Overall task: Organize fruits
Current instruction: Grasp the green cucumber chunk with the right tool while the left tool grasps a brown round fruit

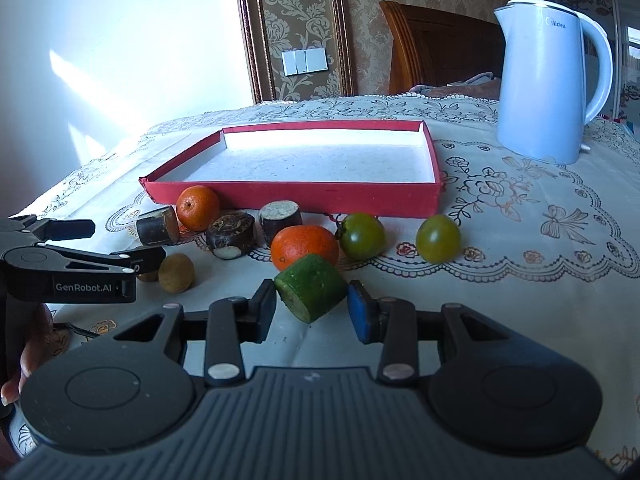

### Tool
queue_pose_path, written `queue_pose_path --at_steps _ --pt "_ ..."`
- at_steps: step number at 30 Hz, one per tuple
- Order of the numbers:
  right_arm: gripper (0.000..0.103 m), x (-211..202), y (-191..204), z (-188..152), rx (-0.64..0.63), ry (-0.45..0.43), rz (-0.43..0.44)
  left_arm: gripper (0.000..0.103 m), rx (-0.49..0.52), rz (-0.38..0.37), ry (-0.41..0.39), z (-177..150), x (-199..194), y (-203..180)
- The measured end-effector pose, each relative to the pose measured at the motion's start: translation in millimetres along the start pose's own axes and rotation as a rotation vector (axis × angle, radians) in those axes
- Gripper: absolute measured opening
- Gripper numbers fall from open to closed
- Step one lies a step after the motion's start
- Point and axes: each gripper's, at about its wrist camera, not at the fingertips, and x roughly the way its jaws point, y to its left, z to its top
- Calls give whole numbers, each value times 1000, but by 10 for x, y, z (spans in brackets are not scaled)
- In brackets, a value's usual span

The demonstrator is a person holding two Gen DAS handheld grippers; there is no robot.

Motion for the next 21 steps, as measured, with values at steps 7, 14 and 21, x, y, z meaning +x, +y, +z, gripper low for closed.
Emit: queue_pose_path --at_steps 7,14,21 --pt "37 39 -10 -20 1 12 10 70 5 -83 11 -23 -3 22" --pt "37 56 3 -30 2 14 7 54 -40 -110 50 -30 43 76" --pt "37 45 35 -43 -16 6 -3 31 -11 -104 31 -43 18 20"
